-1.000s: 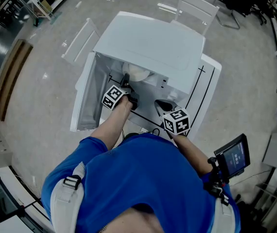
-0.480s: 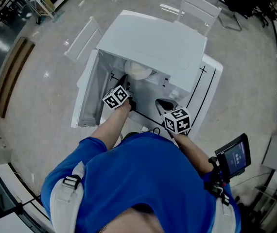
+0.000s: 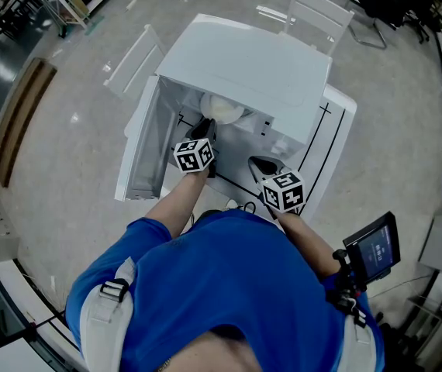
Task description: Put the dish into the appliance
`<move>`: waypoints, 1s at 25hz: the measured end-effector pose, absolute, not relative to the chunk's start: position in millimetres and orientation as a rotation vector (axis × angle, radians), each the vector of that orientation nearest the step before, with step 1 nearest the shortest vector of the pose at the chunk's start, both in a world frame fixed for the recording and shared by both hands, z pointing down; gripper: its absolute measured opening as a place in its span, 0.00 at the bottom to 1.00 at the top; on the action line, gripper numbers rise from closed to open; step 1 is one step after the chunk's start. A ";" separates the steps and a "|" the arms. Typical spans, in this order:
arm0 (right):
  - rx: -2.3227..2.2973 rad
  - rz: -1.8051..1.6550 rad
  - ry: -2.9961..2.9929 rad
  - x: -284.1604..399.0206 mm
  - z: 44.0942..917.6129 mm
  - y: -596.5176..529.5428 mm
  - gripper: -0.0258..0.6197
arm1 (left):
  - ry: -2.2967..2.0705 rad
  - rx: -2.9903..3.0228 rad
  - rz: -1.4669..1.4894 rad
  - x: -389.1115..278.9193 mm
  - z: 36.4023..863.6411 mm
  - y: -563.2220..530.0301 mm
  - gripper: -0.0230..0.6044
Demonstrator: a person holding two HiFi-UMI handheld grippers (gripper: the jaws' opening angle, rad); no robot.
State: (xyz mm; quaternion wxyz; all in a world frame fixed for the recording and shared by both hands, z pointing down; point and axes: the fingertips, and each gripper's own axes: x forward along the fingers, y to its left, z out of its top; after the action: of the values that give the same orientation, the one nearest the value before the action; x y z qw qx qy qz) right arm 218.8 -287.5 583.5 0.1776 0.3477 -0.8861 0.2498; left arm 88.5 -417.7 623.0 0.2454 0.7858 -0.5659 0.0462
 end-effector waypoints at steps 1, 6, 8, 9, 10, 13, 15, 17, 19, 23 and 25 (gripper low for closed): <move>0.987 0.708 -2.507 219.3 583.5 -287.8 0.04 | -1.542 2.147 0.137 89.8 623.7 -418.0 0.16; 1.000 0.709 -2.504 220.6 583.0 -289.4 0.04 | -1.537 2.153 0.160 92.7 625.1 -422.4 0.16; 1.006 0.708 -2.505 221.8 583.1 -290.5 0.04 | -1.532 2.157 0.173 95.3 626.4 -424.9 0.16; 1.009 0.707 -2.504 222.4 583.4 -290.9 0.04 | -1.529 2.157 0.179 96.7 627.4 -426.2 0.16; 1.012 0.706 -2.503 222.9 583.6 -291.3 0.04 | -1.526 2.155 0.185 97.9 628.7 -427.4 0.16; 1.023 0.707 -2.500 223.7 583.7 -291.2 0.04 | -1.518 2.151 0.200 100.5 632.2 -429.9 0.16; 1.028 0.707 -2.498 224.0 583.1 -290.7 0.04 | -1.517 2.152 0.207 101.2 632.5 -431.7 0.16; 1.033 0.707 -2.496 224.6 583.3 -290.6 0.04 | -1.515 2.156 0.216 102.5 632.4 -434.1 0.16; 1.038 0.709 -2.495 225.5 584.0 -290.8 0.04 | -1.510 2.160 0.229 104.6 633.0 -437.1 0.16; 1.039 0.713 -2.493 226.7 586.3 -291.0 0.04 | -1.501 2.169 0.266 109.6 634.4 -443.4 0.16; 1.036 0.713 -2.493 226.6 587.5 -291.0 0.04 | -1.498 2.172 0.281 111.4 635.3 -447.0 0.15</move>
State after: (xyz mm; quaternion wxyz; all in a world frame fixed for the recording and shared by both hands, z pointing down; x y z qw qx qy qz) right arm 226.6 -291.0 587.5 0.1737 0.3655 -0.8792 0.2515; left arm 111.4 -447.0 635.3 0.2418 0.7942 -0.5479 0.1029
